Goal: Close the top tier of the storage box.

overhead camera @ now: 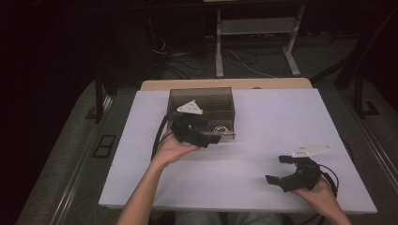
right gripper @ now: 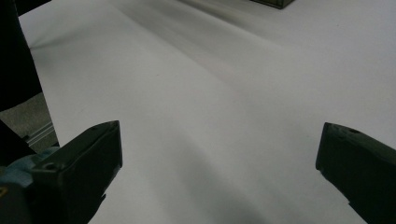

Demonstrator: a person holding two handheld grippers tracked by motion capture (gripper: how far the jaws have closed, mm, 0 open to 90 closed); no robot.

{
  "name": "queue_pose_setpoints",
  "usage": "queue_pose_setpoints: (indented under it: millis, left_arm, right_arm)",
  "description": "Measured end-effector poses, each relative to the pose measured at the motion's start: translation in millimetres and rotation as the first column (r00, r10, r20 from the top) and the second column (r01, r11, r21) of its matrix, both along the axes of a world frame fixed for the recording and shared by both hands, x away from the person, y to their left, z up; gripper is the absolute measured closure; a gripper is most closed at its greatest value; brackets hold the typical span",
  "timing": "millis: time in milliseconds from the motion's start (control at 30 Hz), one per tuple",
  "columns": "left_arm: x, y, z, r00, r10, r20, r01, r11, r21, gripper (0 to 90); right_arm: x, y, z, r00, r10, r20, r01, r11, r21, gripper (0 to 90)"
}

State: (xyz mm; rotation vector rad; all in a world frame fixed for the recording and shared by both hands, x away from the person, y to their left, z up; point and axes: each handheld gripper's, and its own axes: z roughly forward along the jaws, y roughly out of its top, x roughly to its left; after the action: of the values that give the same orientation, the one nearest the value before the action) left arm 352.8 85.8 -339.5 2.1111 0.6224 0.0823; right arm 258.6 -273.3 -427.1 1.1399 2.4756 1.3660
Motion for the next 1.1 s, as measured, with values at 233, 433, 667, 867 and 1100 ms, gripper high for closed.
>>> queue_pose_setpoints:
  millis: [233,433,667,867,1100]
  left_arm:
    - [-11.3,6.5,-1.7,0.9997,-0.010,0.021,0.010,0.9999,-0.003,19.9]
    - [-16.2,10.5,-5.7,0.9994,-0.027,0.021,0.026,0.9996,0.009,24.1]
    - [-19.6,15.3,-11.5,0.9995,-0.026,0.017,0.026,0.9996,0.013,25.5]
    - [-22.8,18.3,-15.8,0.9993,-0.036,0.002,0.036,0.9993,0.006,29.5]
    - [-24.0,21.1,-21.3,0.9987,-0.050,-0.012,0.050,0.9985,0.021,35.5]
  right_arm:
    - [-0.1,0.3,0.0,1.0000,0.000,-0.005,0.000,1.0000,0.000,0.0]
    - [-0.3,0.5,0.0,1.0000,0.001,-0.008,-0.001,1.0000,-0.002,0.0]
    - [-0.3,0.4,0.1,1.0000,-0.001,-0.009,0.001,1.0000,-0.002,0.0]
    - [0.3,0.5,-0.6,1.0000,0.004,0.002,-0.004,1.0000,-0.007,0.0]
    - [-0.1,1.0,-0.3,1.0000,-0.001,-0.005,0.001,1.0000,-0.003,0.0]
